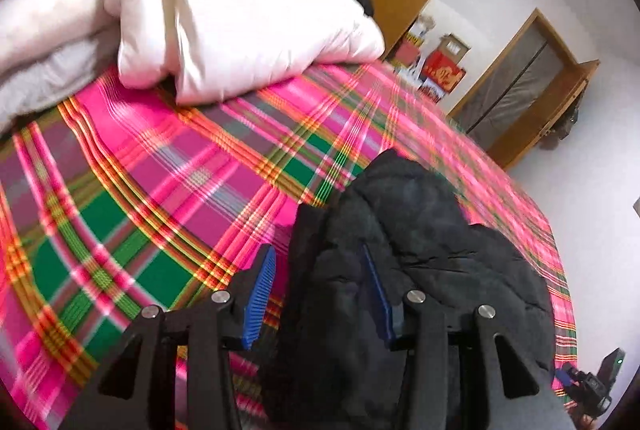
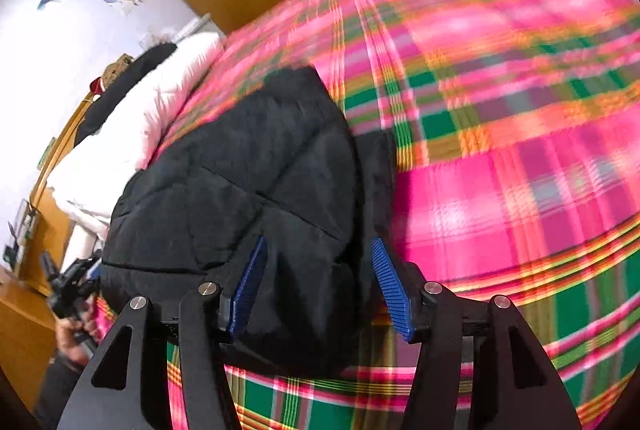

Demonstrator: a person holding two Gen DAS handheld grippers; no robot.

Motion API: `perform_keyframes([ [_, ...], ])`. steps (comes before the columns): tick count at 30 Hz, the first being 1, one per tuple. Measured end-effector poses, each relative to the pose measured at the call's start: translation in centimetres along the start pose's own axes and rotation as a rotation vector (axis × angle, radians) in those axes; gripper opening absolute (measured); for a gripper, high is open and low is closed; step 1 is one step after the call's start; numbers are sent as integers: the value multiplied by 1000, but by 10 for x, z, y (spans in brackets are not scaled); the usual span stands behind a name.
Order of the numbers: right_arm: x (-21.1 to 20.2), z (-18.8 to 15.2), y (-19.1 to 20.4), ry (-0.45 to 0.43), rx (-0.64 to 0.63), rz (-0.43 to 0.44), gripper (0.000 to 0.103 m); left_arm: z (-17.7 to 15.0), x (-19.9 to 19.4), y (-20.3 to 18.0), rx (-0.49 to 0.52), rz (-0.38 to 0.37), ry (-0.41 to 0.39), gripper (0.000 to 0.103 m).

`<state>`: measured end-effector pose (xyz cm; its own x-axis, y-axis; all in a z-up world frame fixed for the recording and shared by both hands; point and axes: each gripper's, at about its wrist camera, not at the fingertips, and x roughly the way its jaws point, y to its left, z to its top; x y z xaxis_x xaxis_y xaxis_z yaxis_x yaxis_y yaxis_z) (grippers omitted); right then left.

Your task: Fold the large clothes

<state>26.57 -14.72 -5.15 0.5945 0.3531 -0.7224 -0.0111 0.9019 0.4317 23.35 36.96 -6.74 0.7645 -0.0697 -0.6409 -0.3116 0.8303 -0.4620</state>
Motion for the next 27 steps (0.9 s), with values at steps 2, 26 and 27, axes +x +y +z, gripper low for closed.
perform_keyframes([
  [2,-10,-3,12,-27,-42,7,56,-6,-15,-11,36,-23,-24,46],
  [26,-66,-49,65,35,-241,-12,48,-71,-96,-133,276,16,33,46],
  [27,-74,-51,69,26,-249,-8,48,-75,-103,-139,276,15,35,46],
])
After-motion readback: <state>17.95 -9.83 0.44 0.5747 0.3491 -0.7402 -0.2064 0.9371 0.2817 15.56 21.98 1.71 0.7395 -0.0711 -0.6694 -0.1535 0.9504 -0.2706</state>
